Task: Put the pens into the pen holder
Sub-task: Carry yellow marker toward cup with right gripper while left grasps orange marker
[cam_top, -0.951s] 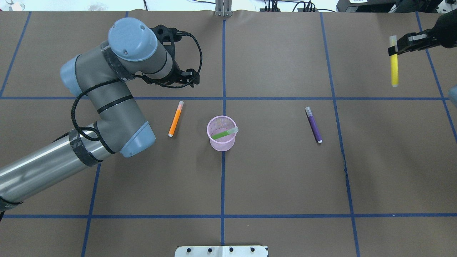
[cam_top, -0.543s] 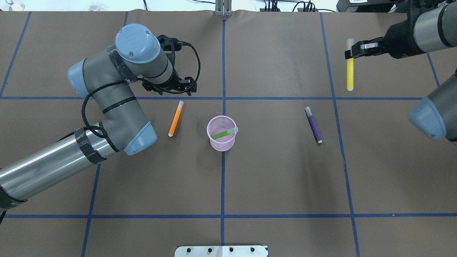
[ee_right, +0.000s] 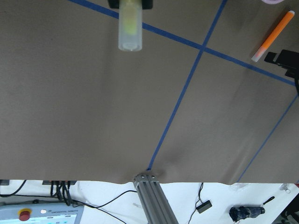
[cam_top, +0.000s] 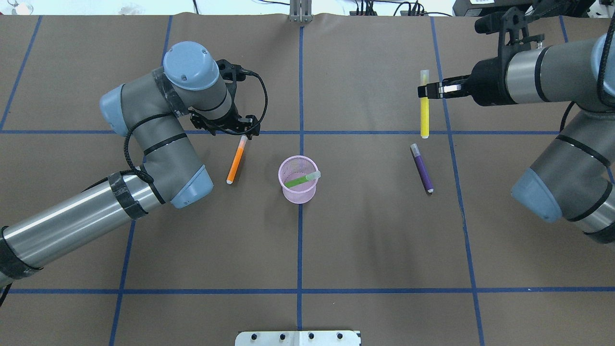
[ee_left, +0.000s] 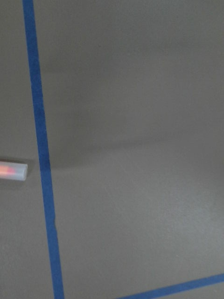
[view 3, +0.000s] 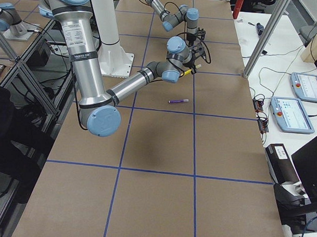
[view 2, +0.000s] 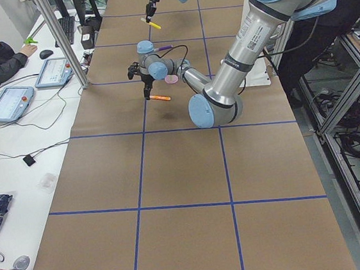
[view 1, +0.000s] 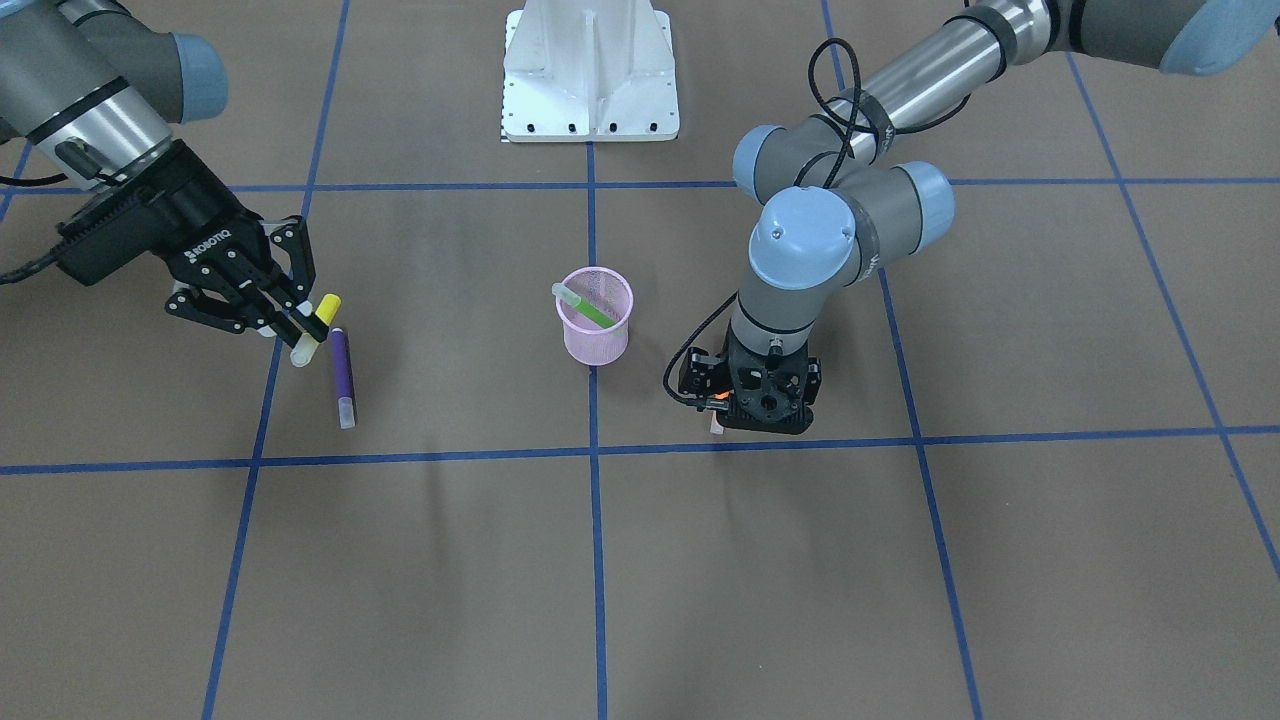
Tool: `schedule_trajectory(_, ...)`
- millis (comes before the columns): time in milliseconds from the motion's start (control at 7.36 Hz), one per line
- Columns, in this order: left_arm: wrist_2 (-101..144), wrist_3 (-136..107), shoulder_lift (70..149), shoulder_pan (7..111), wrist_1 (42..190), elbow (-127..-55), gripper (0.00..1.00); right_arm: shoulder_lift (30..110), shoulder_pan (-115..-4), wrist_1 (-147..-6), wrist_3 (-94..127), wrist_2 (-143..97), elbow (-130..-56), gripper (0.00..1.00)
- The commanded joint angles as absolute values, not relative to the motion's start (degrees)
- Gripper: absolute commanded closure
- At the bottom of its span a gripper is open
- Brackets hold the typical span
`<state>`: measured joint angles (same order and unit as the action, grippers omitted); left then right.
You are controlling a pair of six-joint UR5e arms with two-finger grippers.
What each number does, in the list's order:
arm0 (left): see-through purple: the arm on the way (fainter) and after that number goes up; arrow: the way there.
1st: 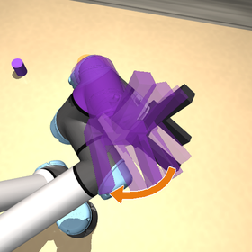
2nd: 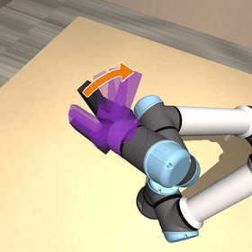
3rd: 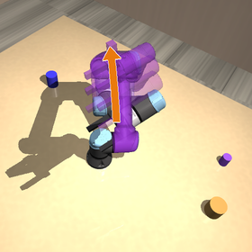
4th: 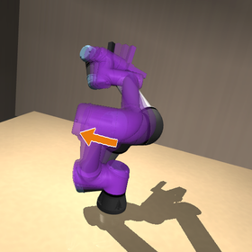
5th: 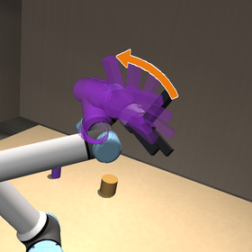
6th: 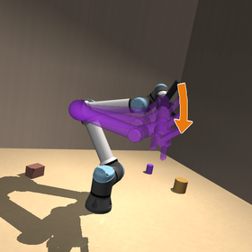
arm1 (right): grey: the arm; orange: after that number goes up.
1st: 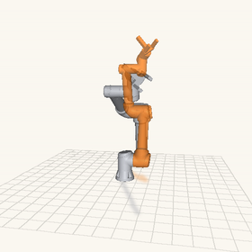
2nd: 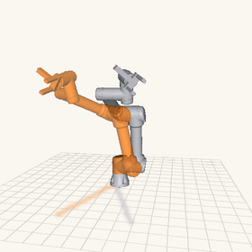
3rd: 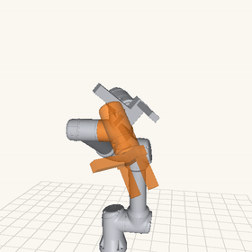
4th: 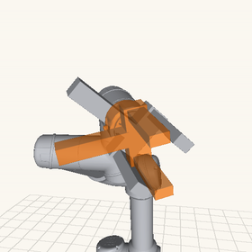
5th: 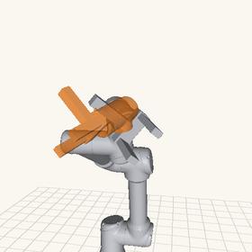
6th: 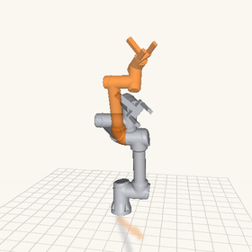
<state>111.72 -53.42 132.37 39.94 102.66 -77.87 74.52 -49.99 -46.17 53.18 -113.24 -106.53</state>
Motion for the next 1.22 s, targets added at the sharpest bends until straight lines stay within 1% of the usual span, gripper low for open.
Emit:
schedule_trajectory(0, 111.8, -53.35, 132.8, 38.77, 102.92, -77.17, 0.1, 72.7, -46.33, -44.74, 53.26, -109.52, -106.0, 1.0)
schedule_trajectory(136, 111.8, -53.26, 132.72, 38.59, 103.27, -76.99, 0.14, 72.08, -45.1, -44.74, 53.09, -108.73, -106.0, 1.0)
schedule_trajectory(679, 111.71, -53.26, 132.8, 37.8, 103.36, -75.94, 0.27, 70.75, -42.63, -44.74, 52.73, -105.73, -105.91, 1.0)
schedule_trajectory(951, 111.8, -53.26, 132.8, 37.71, 103.36, -75.94, 0.33, 69.35, -41.14, -44.82, 52.91, -105.73, -105.56, 1.0)
schedule_trajectory(1086, 111.8, -53.26, 132.89, 37.62, 103.36, -75.94, 0.33, 68.39, -40.0, -45.09, 52.82, -104.51, -105.47, 1.0)
